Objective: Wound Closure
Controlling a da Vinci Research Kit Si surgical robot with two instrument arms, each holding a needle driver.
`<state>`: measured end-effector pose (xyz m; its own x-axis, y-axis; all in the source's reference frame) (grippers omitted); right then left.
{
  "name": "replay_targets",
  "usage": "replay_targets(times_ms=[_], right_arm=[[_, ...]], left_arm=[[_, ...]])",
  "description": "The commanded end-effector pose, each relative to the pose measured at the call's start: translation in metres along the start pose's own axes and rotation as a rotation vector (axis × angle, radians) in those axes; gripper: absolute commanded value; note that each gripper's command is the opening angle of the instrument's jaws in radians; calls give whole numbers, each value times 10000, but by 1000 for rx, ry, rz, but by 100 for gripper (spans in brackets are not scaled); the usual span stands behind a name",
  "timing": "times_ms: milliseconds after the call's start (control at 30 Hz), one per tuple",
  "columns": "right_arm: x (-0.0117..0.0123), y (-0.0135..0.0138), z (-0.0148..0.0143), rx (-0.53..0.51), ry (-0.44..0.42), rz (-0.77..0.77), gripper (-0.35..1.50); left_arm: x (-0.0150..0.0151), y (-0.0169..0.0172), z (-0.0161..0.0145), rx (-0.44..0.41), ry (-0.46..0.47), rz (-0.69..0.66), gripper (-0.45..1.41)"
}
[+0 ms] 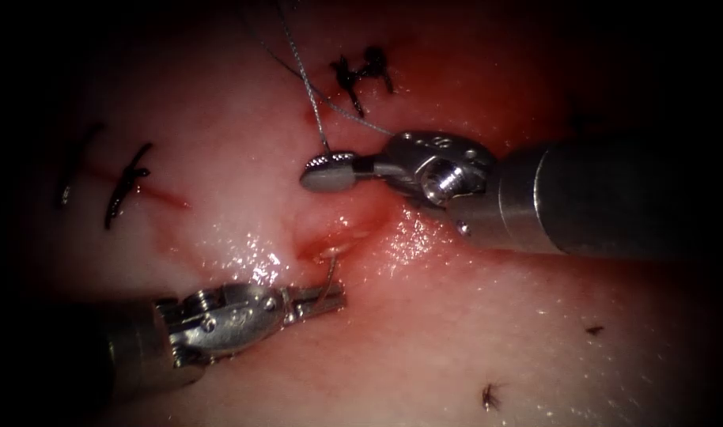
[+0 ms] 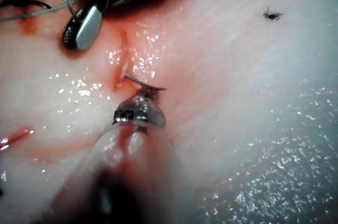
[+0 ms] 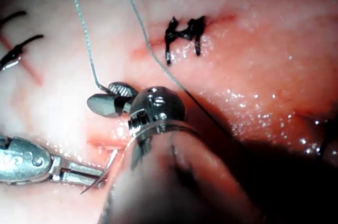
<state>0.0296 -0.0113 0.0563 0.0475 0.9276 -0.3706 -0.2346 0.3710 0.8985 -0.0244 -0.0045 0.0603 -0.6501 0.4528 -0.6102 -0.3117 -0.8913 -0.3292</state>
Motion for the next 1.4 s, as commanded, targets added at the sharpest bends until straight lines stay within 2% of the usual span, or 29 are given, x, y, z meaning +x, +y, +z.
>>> replay_targets(times_ms=[33,67,100,367,600,867,1200,1400], right_arm=[[1,11,6,-12,42,-23,116],[7,15,3,-19,69,-29,130],[12,19,1,-17,83,-26,133],[35,52,-39,-21,116,-30,133],[27,60,-59,-40,138,-38,123],[18,65,-56,-43,142,-52,120],[0,74,-52,-45,152,-78,116],[-10,75,-52,-45,154,-89,113]], left_arm=[[-2,4,7,0,14,11,7],[0,3,5,6,30,26,8],[1,3,4,10,44,41,10],[9,-5,-12,64,135,138,17],[26,-15,-7,127,201,224,42],[45,-21,2,163,269,288,61],[54,-32,17,166,275,339,54],[49,-48,29,151,297,356,24]])
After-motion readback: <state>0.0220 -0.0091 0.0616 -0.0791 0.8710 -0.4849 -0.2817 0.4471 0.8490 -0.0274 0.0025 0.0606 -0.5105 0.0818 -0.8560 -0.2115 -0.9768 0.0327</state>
